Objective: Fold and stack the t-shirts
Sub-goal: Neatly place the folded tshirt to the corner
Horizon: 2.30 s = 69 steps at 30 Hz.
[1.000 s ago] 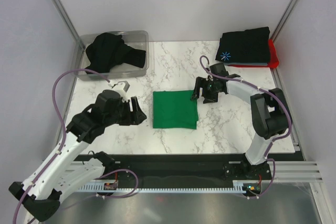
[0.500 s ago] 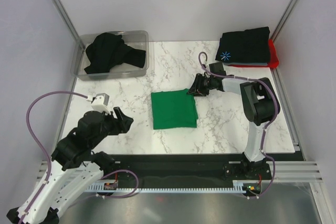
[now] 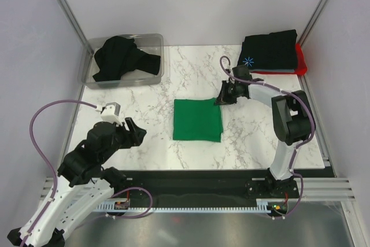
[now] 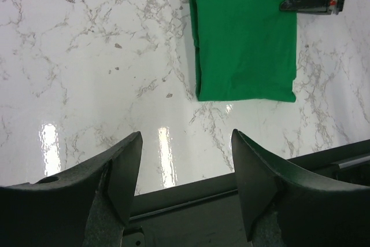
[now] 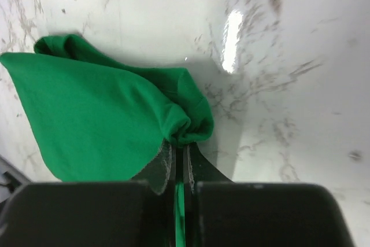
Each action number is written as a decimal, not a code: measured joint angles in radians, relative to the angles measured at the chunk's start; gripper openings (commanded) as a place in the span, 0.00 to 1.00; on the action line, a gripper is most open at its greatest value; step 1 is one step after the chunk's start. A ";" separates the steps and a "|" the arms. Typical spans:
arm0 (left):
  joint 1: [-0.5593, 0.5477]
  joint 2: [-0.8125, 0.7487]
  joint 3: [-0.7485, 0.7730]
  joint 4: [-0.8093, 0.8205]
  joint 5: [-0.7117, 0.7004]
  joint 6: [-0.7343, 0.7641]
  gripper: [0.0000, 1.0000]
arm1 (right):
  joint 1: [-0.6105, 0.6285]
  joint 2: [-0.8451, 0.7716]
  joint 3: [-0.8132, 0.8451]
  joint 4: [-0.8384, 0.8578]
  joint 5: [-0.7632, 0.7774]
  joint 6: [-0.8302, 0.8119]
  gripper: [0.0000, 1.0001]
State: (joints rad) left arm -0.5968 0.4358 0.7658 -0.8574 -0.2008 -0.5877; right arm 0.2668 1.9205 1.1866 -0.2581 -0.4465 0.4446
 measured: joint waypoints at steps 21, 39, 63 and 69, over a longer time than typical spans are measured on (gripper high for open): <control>0.002 0.012 -0.001 0.000 -0.008 -0.014 0.73 | -0.200 0.011 0.638 -0.298 0.309 -0.269 0.00; 0.053 0.040 -0.001 0.000 -0.006 -0.016 0.73 | -0.263 0.114 1.029 -0.394 0.278 -0.335 0.00; 0.059 0.084 -0.001 0.000 -0.002 -0.016 0.73 | -0.381 0.299 1.234 -0.410 0.244 -0.336 0.00; 0.059 0.087 -0.001 0.000 0.000 -0.016 0.73 | -0.401 0.330 1.234 -0.379 0.280 -0.336 0.00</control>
State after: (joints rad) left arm -0.5381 0.5232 0.7647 -0.8577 -0.2005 -0.6041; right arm -0.1337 2.2501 2.4210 -0.6373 -0.1665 0.1081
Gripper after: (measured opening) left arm 0.729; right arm 0.030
